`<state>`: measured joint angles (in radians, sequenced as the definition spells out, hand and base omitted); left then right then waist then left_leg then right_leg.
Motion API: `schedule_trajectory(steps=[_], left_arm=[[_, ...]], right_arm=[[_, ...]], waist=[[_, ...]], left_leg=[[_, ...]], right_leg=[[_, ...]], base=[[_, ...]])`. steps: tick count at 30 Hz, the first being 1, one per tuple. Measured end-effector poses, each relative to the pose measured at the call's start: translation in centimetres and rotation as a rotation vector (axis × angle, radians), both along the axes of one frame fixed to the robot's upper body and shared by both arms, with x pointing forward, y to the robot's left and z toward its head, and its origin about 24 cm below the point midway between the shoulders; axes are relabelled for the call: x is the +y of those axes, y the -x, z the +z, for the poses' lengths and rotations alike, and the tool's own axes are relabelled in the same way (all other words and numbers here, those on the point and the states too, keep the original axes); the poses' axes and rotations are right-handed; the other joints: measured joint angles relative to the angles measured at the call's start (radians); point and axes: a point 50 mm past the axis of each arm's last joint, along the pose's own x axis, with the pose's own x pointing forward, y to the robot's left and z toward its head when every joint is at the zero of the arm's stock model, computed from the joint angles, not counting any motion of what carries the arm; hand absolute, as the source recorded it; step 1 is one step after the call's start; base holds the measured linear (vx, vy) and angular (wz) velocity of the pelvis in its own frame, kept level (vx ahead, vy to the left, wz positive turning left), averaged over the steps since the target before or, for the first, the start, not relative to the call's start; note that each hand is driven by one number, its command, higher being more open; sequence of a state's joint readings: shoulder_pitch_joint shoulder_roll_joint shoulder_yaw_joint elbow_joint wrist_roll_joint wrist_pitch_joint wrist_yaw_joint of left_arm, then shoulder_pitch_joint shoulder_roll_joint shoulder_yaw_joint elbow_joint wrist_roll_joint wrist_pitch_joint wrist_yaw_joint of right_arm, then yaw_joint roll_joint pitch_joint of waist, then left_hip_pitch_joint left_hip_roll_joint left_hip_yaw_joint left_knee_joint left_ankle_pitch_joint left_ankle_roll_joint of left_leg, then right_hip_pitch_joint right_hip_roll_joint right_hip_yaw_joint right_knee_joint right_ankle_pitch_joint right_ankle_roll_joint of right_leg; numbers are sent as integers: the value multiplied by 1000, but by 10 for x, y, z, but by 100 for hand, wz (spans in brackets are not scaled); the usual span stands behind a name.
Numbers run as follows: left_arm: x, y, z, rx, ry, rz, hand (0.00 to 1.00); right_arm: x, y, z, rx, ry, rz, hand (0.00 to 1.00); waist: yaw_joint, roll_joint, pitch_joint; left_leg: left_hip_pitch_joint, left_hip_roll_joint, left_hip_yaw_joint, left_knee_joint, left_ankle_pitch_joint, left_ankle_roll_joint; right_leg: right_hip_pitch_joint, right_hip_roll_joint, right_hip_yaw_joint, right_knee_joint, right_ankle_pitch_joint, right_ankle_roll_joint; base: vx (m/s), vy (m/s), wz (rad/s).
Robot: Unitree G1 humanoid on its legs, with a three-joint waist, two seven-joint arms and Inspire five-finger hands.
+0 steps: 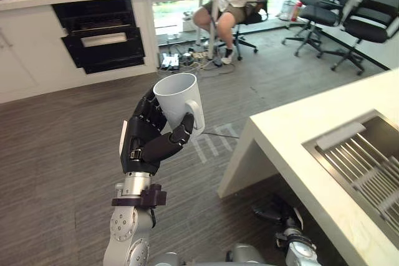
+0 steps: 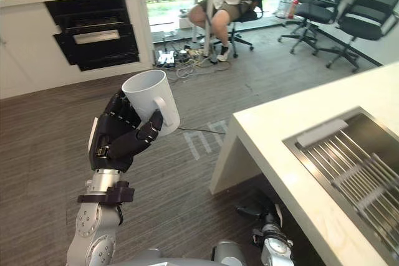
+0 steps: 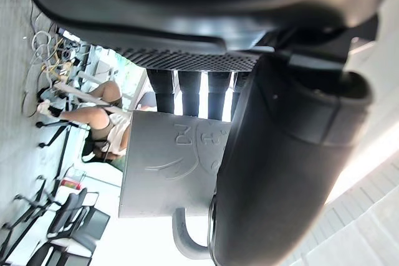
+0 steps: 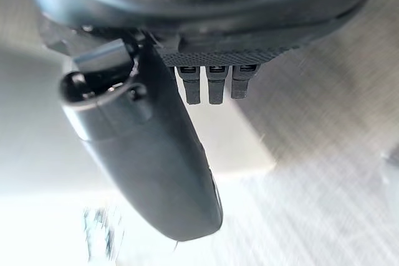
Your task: Walk over to the sink, pick up the cup, carry it to the dishwasher, place the cup inside the dishwasher, then close the dishwasher door
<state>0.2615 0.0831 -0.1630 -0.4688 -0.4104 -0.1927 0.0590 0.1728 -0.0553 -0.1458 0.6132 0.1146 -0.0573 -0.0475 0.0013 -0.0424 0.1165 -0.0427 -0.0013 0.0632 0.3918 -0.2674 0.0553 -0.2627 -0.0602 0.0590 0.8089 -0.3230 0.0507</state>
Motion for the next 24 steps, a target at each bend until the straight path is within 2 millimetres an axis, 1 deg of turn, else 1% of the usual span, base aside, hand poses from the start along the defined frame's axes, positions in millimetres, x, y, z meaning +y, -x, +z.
schedule_trajectory(steps=[1,2,3,4,6,7,8,9,13,15,16,20,21,24], left_arm=[[0,0,2,-7,8,3,30],[0,0,3,-16,14,4,30],[0,1,6,-30,16,5,30],[-3,1,6,-27,29,0,30],[-6,2,7,-37,46,-13,30],[-7,2,9,-47,54,-13,30],[-8,1,9,-51,66,-12,30],[-8,1,9,-50,68,-13,30],[-11,1,7,-48,56,-41,30],[-10,0,4,-34,51,-40,30],[-9,-1,-1,-10,47,-36,30],[-7,-3,-13,41,49,-38,30],[-7,-3,-15,52,42,-40,30],[-7,-4,-19,68,24,-50,30]], right_arm=[[3,-1,1,-6,-8,10,90],[5,-1,2,-17,-10,13,90],[8,-2,5,-32,-9,24,90],[6,-2,6,-37,1,33,90],[2,4,6,-21,18,6,90],[-3,11,4,-3,28,-9,90],[-8,14,4,8,43,0,90],[-6,14,4,8,42,4,90],[-4,17,3,19,40,-5,90],[-4,19,2,24,42,-9,90],[-4,21,1,29,41,-10,90],[-2,21,1,31,36,-2,90],[0,21,0,34,29,13,90],[9,20,-2,40,10,57,90]], waist=[[3,-2,-6],[7,-1,-13],[13,-26,-32],[11,2,-42],[16,30,-60],[19,38,-65],[27,41,-66],[24,42,-67],[21,42,-70],[24,42,-74],[27,40,-82],[31,35,-86],[31,30,-90],[34,28,-94]], left_leg=[[-2,-1,-24,10,-11,-14],[-7,-4,-51,32,-30,-27],[-15,-21,-80,66,-59,-47],[-31,0,-106,108,-83,-67],[-37,35,-100,105,-86,-77],[-29,49,-100,82,-84,-82],[-7,63,-98,44,-77,-93],[2,68,-97,30,-74,-96],[21,69,-98,12,-71,-93],[23,65,-98,5,-64,-84],[24,59,-99,-8,-54,-82],[34,42,-103,-46,-19,-72],[34,35,-106,-61,-5,-71],[33,31,-110,-86,21,-72]], right_leg=[[-1,20,41,-87,3,3],[6,28,66,-186,18,6],[17,13,72,-295,95,1],[33,18,26,-291,103,16],[55,31,-22,-325,105,2],[64,38,-35,-337,107,-1],[81,49,-43,-357,112,-10],[95,53,-47,-374,115,-15],[128,53,-51,-412,120,-18],[142,50,-50,-442,138,-12],[147,45,-50,-462,150,-8],[171,31,-50,-520,188,-2],[173,24,-51,-534,195,0],[176,22,-52,-561,218,-2]], base=[[219,-152,98],[199,-150,85],[247,-197,106],[215,-164,94],[252,-157,69],[273,-176,33],[182,-148,13],[111,-104,3],[16,-22,2],[-38,36,3],[-40,35,5],[-65,23,6],[-88,-9,9],[-88,-25,4]])
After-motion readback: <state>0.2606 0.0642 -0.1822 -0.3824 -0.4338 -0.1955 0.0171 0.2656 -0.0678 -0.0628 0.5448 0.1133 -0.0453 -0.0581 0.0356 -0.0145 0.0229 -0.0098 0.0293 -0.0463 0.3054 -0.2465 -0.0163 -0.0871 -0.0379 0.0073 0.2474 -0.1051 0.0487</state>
